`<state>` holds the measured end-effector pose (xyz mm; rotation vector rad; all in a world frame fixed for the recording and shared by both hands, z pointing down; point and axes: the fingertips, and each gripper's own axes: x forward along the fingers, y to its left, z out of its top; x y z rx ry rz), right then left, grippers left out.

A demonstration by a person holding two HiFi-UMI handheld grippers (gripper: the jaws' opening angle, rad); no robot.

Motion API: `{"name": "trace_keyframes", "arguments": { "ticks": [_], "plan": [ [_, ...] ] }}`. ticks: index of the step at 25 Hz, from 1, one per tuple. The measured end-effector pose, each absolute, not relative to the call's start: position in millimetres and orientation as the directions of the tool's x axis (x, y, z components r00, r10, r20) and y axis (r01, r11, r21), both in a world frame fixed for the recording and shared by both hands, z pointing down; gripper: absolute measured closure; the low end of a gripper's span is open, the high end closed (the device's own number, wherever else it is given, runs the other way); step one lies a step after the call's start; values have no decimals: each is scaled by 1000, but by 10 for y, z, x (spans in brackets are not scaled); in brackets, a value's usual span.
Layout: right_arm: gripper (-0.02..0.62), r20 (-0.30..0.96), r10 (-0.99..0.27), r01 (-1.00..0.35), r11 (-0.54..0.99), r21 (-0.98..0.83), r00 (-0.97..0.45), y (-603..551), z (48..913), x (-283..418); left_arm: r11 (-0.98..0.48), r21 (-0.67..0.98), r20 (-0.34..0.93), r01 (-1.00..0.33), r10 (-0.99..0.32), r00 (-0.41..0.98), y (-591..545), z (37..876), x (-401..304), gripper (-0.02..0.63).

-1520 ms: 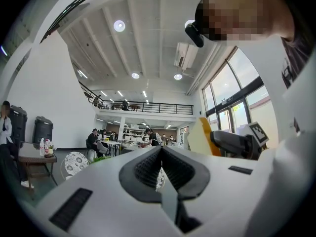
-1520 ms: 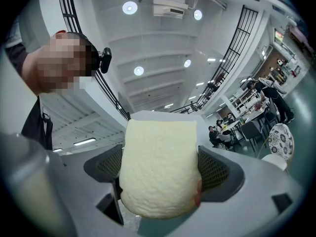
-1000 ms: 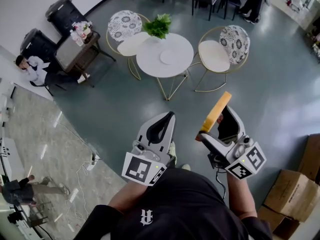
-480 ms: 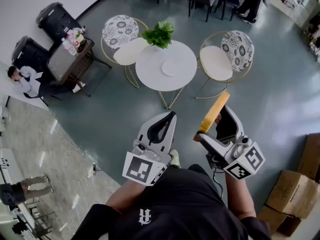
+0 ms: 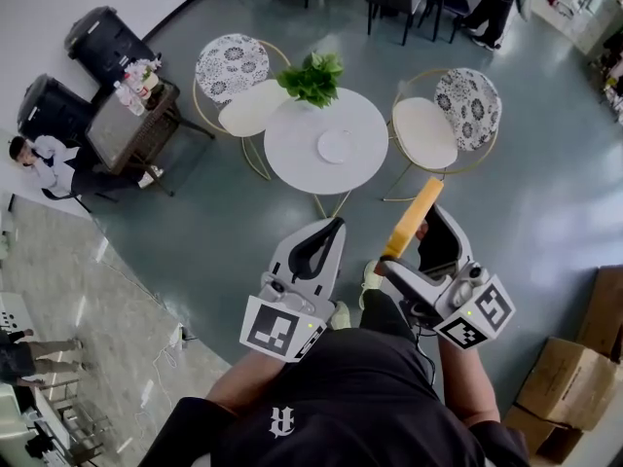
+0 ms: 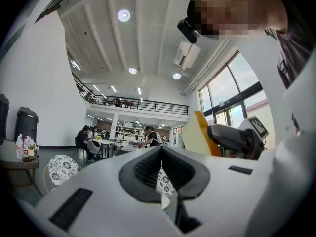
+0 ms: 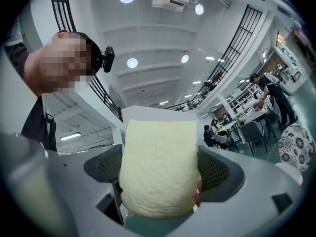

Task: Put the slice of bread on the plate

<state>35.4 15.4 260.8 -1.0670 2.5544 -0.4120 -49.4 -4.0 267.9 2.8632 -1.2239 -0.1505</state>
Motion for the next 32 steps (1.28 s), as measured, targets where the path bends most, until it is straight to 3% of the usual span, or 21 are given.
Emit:
{"name": "trace_keyframes", "arguments": {
  "ticks": [21,32],
  "plan": [
    [110,-164,-584,-483,773,-412,-795,-2013,2805,759,-547,87,-59,-833,-837,544,-2027,2772,-74,598],
    [110,-73,-491,-417,801,-429,-868,-2730,3411,485,-491,102,-31,-865,-871,491,-2778,3244,-269,598]
  ]
}}
